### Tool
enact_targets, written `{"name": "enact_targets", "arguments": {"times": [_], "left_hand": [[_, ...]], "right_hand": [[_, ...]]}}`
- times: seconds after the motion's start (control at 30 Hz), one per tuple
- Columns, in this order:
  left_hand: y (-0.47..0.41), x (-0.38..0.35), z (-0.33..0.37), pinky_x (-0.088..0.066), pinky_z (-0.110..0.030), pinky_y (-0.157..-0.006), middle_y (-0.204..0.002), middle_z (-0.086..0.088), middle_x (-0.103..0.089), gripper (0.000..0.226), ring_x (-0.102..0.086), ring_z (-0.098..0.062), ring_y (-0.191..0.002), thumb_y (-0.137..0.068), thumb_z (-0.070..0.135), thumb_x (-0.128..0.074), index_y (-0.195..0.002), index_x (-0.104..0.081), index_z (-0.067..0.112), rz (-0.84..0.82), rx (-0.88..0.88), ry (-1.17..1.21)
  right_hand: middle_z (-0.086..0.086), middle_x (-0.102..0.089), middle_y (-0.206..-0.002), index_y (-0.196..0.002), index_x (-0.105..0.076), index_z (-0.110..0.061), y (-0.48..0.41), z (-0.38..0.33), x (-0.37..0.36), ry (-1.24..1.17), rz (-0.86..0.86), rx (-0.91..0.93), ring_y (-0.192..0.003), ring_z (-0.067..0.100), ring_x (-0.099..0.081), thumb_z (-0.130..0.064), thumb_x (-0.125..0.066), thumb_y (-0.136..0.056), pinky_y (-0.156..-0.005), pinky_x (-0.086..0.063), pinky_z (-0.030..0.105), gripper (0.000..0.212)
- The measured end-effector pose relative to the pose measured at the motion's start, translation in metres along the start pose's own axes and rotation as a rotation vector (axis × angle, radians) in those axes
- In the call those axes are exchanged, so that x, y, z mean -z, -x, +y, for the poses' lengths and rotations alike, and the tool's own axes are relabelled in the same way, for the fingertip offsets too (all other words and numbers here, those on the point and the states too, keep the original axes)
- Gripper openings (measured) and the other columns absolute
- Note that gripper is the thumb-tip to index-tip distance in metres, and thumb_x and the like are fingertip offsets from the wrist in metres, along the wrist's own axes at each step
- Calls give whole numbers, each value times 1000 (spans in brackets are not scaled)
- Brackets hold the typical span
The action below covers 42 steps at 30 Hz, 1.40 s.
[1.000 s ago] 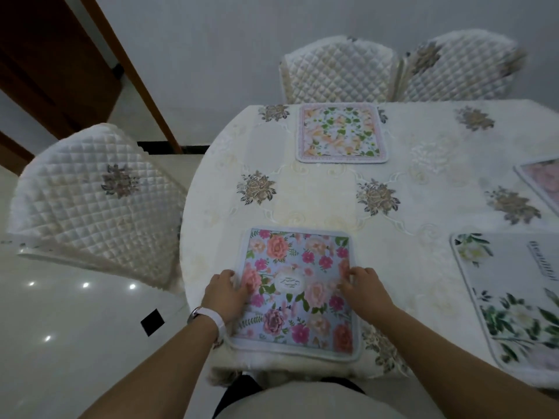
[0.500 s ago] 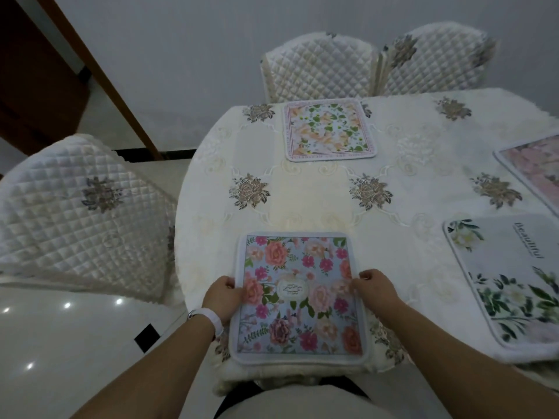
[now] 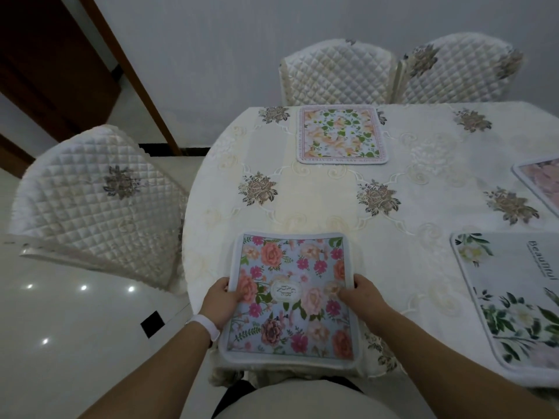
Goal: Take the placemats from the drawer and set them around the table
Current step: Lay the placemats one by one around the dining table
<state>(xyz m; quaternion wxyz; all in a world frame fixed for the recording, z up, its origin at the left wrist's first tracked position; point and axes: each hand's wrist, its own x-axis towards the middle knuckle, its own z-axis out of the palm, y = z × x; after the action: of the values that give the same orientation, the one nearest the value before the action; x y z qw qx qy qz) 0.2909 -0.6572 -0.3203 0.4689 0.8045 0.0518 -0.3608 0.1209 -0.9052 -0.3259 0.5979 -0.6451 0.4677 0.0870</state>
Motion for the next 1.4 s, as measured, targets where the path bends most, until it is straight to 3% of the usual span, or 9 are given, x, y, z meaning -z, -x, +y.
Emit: {"name": "enact_targets", "arguments": {"times": [0.1,0.23,0.4,0.57,0.77,1.0,1.17,1.27,1.4], "left_hand": [[10,-1,-3,-59,-46,-75,-97,-11,-71,12,-71,-32,-83,-89,9,-65,-99,-63,15,51,16,47],[24,3,-10,-59,-50,-77,-100,-12,-72,18,-71,-32,-84,-88,10,-66,-105,-64,14,120,32,128],[43,16,-15,-60,-49,-76,-100,-12,-73,21,-72,-31,-83,-86,10,-67,-106,-65,16,217,41,221],[64,40,-15,-58,-35,-61,-92,-10,-73,16,-72,-29,-77,-89,4,-62,-97,-65,17,305,1,290],[80,87,-35,-60,-41,-67,-93,-14,-73,14,-72,-31,-78,-89,5,-62,-100,-64,12,363,-20,376],[94,184,-96,-60,-50,-75,-92,-12,-75,15,-73,-31,-78,-87,10,-64,-102,-66,13,422,-22,477],[113,272,-154,-60,-41,-68,-90,-12,-74,11,-73,-30,-75,-88,9,-64,-99,-66,12,482,-1,564],[126,328,-186,-60,-44,-70,-90,-13,-74,11,-73,-30,-75,-88,10,-66,-99,-66,11,525,-5,606],[147,395,-227,-60,-40,-66,-92,-13,-74,10,-73,-30,-78,-90,11,-65,-100,-67,11,603,-5,651]], "right_hand": [[3,-69,-94,-102,-60,-18,0,-7,-1,-3,-32,51,-81,20,-69,-17,-66,-89,-59,-53,27,15],[3,-72,-95,-103,-63,-17,-5,-15,-4,11,-86,100,-82,21,-72,-25,-72,-86,-62,-57,29,21],[4,-71,-97,-106,-61,-15,-10,-32,-16,17,-150,165,-81,19,-72,-26,-73,-86,-57,-55,25,26],[4,-73,-95,-105,-62,-15,-4,-50,-42,28,-202,218,-79,19,-73,-29,-73,-87,-57,-57,27,26],[3,-73,-92,-102,-63,-17,15,-76,-93,79,-225,304,-76,19,-73,-28,-71,-88,-58,-57,28,20],[7,-73,-90,-101,-62,-13,61,-101,-197,171,-232,356,-74,21,-73,-24,-66,-89,-59,-58,32,16],[4,-72,-93,-103,-62,-17,106,-114,-301,265,-271,412,-78,22,-72,-23,-62,-91,-66,-60,37,13],[3,-73,-93,-100,-64,-20,130,-121,-365,263,-327,441,-78,21,-73,-19,-61,-92,-65,-60,37,9],[-2,-73,-95,-106,-64,-24,155,-128,-442,340,-382,503,-77,16,-74,-26,-61,-92,-69,-62,37,14]]}}
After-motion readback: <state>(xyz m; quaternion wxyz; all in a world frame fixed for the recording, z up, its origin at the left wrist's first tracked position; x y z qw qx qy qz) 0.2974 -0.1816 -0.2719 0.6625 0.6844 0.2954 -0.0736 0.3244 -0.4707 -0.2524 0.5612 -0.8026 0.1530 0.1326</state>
